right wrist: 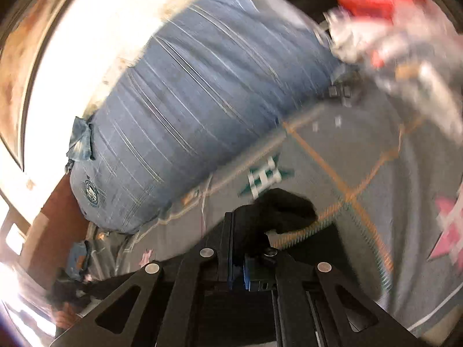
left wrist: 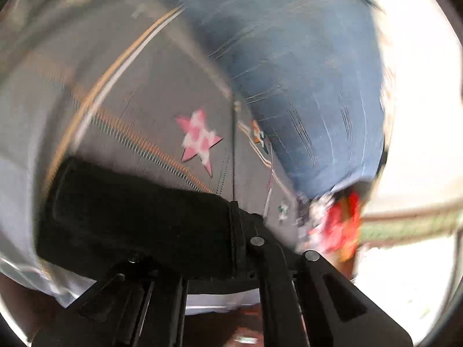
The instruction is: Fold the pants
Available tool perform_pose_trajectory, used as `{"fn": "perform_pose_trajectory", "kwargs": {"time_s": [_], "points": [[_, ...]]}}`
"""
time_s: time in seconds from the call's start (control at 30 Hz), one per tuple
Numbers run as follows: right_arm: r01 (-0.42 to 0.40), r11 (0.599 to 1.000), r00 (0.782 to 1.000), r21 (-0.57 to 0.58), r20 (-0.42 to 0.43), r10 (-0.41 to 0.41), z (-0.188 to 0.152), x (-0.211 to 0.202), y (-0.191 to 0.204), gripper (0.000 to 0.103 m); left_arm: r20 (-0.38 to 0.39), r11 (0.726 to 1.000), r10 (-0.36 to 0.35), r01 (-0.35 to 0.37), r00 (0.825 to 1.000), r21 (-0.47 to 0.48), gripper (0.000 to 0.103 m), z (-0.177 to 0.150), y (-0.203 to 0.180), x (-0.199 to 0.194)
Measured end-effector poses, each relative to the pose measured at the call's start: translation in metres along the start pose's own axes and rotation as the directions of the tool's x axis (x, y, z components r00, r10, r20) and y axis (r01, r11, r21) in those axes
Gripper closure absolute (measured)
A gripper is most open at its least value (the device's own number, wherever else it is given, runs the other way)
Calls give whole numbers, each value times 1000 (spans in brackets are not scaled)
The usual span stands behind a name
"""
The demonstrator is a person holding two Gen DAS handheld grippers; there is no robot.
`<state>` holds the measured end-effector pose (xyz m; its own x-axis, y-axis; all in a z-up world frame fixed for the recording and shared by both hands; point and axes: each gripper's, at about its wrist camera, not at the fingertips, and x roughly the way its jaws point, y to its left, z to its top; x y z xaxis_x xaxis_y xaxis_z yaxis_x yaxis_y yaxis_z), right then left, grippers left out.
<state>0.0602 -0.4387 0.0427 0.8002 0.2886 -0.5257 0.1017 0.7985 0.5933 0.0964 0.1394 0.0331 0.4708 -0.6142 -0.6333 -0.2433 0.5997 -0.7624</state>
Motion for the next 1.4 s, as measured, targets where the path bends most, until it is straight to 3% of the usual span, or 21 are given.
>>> {"fn": "perform_pose_trajectory", "kwargs": {"time_s": [0.07,0.13,0.2,0.27,0.33,0.5,0.6,0.67,0.7,0.87,0.97,1.0,1.03,1.07,1.1,1.2,1.3,1.4], "points": [[9,1000,1000,20,-30,-8,-9,-3,-10,99,-18,997,50,-49,999,57,98,-17,1,0],[55,998,994,36,-94,-51,-30,2,-25,99,-67,995,90,-87,994,43,98,-37,27,11],[102,993,982,53,-164,-92,-52,10,-41,99,-139,988,149,-153,979,-24,98,-54,67,33],[126,987,976,95,-192,-106,-67,14,-57,99,-185,981,126,-150,975,-124,98,-62,100,45],[112,986,979,126,-182,-88,-67,11,-61,99,-172,978,70,-102,983,-181,98,-62,108,40],[72,997,991,40,-117,-67,-54,-4,-37,99,-86,991,124,-128,989,-41,98,-63,77,19],[143,989,976,42,-172,-134,-61,9,-47,98,-113,981,184,-190,976,-44,96,-67,89,39],[178,982,962,69,-222,-159,-70,19,-59,97,-115,985,145,-154,983,-80,96,-69,102,39],[159,982,971,97,-197,-138,-73,13,-62,97,-115,987,133,-143,984,-77,96,-69,103,36],[200,973,965,116,-194,-176,-69,-10,-65,81,-109,984,167,-159,980,83,82,-77,97,0],[263,960,959,98,-134,-249,-63,-32,-65,73,-38,978,151,-144,988,151,75,-78,94,-34],[280,956,956,87,-113,-269,-59,-36,-62,72,-3,978,143,-141,990,156,71,-74,92,-45],[282,956,957,80,-99,-274,-55,-38,-59,71,40,977,144,-148,989,155,56,-68,91,-54],[273,959,960,77,-85,-267,-50,-38,-55,70,69,976,152,-161,986,147,40,-61,91,-58],[263,962,963,77,-77,-257,-45,-38,-52,67,96,976,159,-171,983,134,35,-52,92,-61],[187,980,980,67,-80,-181,-38,-22,-25,62,66,977,182,-188,981,101,34,-26,100,-42],[66,997,987,32,-148,-60,-42,11,16,60,9,978,200,-200,980,65,34,-9,110,-17],[-81,992,959,-94,-279,52,-62,62,83,57,-34,983,182,-181,983,45,34,-4,110,3]]}}
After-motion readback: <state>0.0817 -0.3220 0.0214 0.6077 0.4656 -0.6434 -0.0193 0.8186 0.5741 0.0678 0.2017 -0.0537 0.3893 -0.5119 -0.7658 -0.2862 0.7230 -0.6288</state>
